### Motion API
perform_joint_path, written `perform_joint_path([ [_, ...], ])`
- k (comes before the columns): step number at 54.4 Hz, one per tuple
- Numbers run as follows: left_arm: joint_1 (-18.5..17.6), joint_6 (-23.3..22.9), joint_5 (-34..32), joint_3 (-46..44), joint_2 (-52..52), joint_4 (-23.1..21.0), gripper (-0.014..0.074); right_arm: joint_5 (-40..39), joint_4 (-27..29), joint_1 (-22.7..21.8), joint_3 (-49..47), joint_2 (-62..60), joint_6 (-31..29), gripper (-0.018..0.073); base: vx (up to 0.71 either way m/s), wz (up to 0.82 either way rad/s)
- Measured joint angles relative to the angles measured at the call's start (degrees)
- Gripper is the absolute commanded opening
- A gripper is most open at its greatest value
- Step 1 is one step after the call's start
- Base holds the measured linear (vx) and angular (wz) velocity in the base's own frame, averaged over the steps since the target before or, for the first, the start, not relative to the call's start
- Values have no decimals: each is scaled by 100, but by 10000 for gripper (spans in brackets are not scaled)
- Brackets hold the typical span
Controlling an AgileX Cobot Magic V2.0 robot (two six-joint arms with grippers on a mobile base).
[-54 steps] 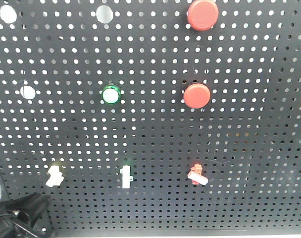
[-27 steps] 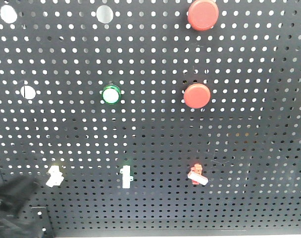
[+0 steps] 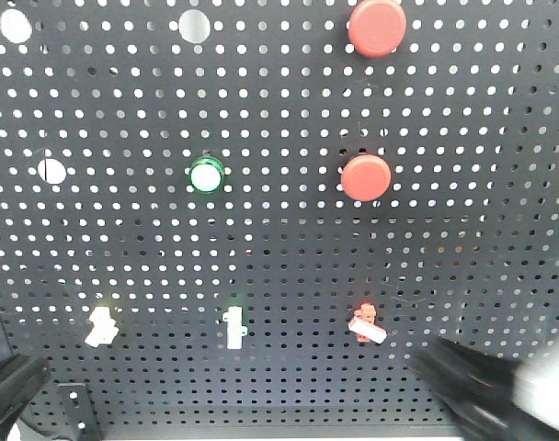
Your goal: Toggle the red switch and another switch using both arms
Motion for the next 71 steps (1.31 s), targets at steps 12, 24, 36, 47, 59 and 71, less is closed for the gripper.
perform_joint_path([
  [12,0,0,0,0,0,0,3,-7,178,149,-594,640,-124,-6,0,0],
  [24,0,0,0,0,0,0,3,-18,236,149,-644,980,-124,-6,0,0],
  [36,0,0,0,0,0,0,3,-142,201,151,-655,1053,23,-6,0,0],
  [47,0,0,0,0,0,0,3,-142,-105,151,-664,1053,325,-6,0,0],
  [59,0,0,0,0,0,0,3,-143,-239,151,-684,1053,512,-6,0,0],
  [71,0,0,0,0,0,0,3,-79,-249,151,-684,1053,609,-6,0,0],
])
